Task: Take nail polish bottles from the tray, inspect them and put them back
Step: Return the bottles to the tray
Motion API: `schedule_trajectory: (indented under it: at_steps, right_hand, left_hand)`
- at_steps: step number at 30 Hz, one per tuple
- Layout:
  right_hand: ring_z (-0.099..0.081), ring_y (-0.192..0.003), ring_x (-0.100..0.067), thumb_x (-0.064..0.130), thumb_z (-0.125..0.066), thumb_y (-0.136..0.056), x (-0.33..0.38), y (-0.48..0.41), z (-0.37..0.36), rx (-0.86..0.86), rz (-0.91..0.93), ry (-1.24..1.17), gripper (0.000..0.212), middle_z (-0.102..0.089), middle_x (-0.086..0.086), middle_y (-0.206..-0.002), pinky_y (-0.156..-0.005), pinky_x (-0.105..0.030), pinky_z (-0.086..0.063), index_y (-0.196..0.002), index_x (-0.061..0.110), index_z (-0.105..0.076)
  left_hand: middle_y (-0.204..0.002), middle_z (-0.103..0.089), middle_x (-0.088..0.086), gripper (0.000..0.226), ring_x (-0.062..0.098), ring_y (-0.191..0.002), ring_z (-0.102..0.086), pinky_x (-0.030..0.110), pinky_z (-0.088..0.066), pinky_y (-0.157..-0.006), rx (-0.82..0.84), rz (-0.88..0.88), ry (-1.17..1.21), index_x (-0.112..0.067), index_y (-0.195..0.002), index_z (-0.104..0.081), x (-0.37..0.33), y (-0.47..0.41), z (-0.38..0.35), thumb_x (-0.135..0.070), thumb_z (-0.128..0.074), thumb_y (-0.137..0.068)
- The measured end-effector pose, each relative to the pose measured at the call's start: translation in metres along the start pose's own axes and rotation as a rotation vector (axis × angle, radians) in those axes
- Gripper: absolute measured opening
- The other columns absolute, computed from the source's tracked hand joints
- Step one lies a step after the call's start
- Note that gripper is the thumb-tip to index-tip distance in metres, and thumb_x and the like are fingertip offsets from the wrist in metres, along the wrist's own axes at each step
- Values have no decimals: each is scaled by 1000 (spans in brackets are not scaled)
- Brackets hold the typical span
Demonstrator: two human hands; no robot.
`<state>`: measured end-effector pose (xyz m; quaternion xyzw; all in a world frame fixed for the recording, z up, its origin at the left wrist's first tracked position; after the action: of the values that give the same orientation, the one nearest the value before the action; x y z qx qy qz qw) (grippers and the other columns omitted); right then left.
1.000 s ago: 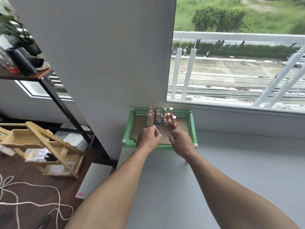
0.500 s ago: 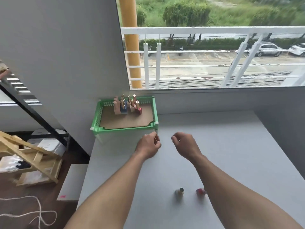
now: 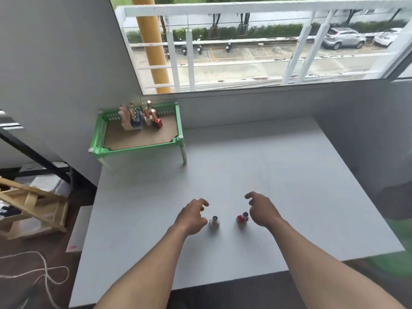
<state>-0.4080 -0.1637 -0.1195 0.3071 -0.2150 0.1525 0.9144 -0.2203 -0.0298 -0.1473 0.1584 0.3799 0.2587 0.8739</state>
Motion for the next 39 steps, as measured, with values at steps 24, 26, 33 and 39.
schedule_trajectory:
  at_steps: [24, 26, 33, 39]
  right_hand:
    - [-57, -96, -18, 29, -42, -97, -42, 7, -61, -23, 37, 34, 25, -53, 2, -115, -74, -30, -42, -119, 26, -55]
    - [-60, -102, -17, 30, -43, -97, -38, 6, -61, -36, 40, 16, 24, -54, 3, -116, -77, -31, -45, -116, 27, -57]
    - [-59, -101, -18, 28, -46, -99, -1, -2, -52, -62, 108, -42, 18, -57, 2, -111, -87, -38, -50, -110, 26, -60]
    - [-58, -99, -16, 26, -48, -98, 57, -13, -41, -77, 243, -79, 17, -59, 3, -109, -87, -35, -50, -108, 27, -62]
  left_hand:
    - [-97, -58, -5, 16, 18, -88, -62, 32, -50, -79, -158, -27, 5, -27, -100, -66, 4, -6, -53, -37, -58, -90]
    - [-97, -58, -6, 14, 16, -86, -63, 31, -51, -78, -152, -35, 9, -27, -97, -66, 3, -8, -50, -36, -59, -89]
    - [-96, -60, -8, 7, 13, -83, -63, 33, -52, -79, -188, -90, -5, -27, -93, -66, -3, -17, -15, -30, -63, -88]
    - [-93, -61, -8, 9, 15, -82, -64, 33, -51, -76, -286, -115, -2, -26, -94, -65, -3, -22, 40, -33, -64, -88]
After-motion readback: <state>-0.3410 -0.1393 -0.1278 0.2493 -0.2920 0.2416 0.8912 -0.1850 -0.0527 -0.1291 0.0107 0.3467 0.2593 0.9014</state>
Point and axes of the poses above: each hand's wrist, its own y-axis away from the middle knuckle, its own z-axis out of the back of the hand, x = y × z, the point moved 3 cm from there along -y, towards the middle knuckle
